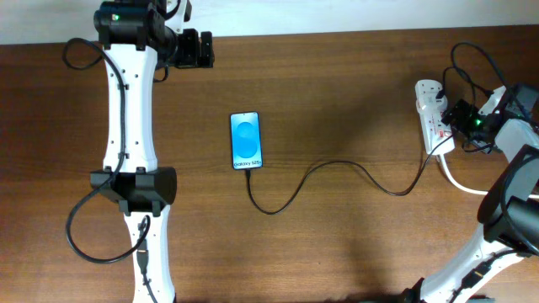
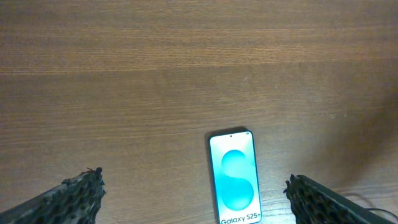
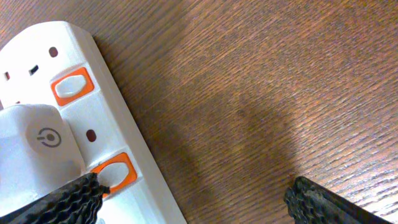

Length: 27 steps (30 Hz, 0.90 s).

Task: Plug charger to phone and switch on socket

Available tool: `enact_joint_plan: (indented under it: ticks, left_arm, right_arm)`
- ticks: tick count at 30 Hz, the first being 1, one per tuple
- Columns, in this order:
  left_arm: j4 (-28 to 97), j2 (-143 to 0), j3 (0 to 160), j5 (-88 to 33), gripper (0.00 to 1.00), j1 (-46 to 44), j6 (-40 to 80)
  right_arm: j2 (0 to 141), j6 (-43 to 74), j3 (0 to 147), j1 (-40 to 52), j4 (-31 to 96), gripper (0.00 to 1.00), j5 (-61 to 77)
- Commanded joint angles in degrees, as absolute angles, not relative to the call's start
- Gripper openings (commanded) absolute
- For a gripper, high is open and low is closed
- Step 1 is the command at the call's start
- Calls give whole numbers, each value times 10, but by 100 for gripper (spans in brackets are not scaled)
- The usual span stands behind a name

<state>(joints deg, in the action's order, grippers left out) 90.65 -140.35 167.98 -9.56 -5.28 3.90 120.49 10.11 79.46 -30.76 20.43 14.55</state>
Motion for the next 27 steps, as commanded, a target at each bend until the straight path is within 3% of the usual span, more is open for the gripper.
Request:
enact_joint_plan:
  ticks: [1, 27]
  left_arm:
    - [906, -1392, 1687, -91, 99, -49, 36]
    - [906, -1392, 1687, -91, 99, -50, 36]
  right_arm:
    - [1227, 107, 777, -300, 223, 98, 143]
    - [1226, 107, 786, -300, 171, 98, 77]
